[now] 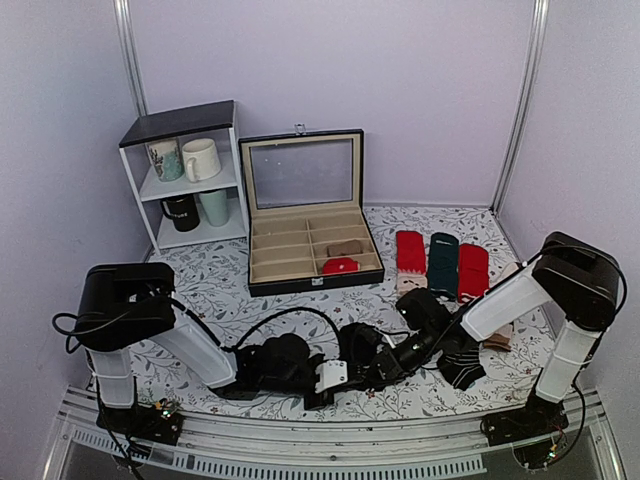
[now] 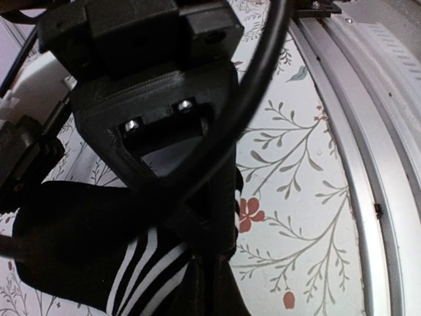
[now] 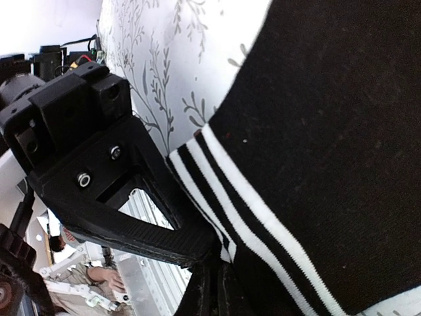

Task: Roll the socks
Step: Roll a pair of socks at the center of the board.

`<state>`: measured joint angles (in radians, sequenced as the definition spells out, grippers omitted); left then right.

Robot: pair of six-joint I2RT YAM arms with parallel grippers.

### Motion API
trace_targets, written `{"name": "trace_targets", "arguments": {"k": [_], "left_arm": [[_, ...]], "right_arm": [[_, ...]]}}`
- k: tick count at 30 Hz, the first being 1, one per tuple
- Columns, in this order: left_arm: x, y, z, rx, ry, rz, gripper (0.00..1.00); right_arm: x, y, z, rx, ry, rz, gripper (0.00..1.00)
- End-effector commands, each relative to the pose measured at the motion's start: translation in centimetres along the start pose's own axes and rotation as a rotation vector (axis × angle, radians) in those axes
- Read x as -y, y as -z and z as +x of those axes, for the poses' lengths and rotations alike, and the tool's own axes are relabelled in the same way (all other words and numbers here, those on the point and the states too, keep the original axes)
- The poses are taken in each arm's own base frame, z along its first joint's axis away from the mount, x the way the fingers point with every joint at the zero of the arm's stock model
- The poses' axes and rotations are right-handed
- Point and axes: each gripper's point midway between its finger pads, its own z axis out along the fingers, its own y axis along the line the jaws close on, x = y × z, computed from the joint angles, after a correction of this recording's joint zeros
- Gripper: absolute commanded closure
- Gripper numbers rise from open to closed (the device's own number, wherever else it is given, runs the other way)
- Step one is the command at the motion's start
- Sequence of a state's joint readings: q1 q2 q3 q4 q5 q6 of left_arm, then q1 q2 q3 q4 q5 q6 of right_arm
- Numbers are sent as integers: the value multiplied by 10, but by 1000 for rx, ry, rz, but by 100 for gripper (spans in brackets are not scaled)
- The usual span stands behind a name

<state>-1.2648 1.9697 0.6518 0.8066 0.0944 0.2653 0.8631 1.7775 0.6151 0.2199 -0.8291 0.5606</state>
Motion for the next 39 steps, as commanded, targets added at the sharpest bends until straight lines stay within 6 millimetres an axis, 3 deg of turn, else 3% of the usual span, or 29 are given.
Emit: {"name": "trace_targets", "arguments": {"k": [1, 5, 9, 13, 17, 21, 27, 39], "left_arm": [[18, 6, 57, -181, 50, 55, 100], [22, 2, 61, -194, 77, 91, 100], [25, 0, 64, -200, 115, 122, 100], [24, 2, 62, -190, 145, 133, 100], [25, 1, 65, -192, 159, 148, 100], [26, 0, 67, -199, 165, 158, 100], [26, -1, 68, -204, 164, 161, 100], [27, -2, 72, -221, 172, 168, 100]], "right_arm": [[2, 8, -8, 36, 11, 61, 90], [-8, 16, -20, 92, 83, 72, 77], [-24, 36, -32, 200, 209, 98, 61], [-44, 61, -35, 332, 382, 108, 58], [-55, 73, -20, 456, 569, 137, 54], [-60, 62, -2, 486, 765, 226, 51], [-49, 50, 1, 462, 884, 329, 50], [-22, 23, -1, 340, 905, 407, 50]]}}
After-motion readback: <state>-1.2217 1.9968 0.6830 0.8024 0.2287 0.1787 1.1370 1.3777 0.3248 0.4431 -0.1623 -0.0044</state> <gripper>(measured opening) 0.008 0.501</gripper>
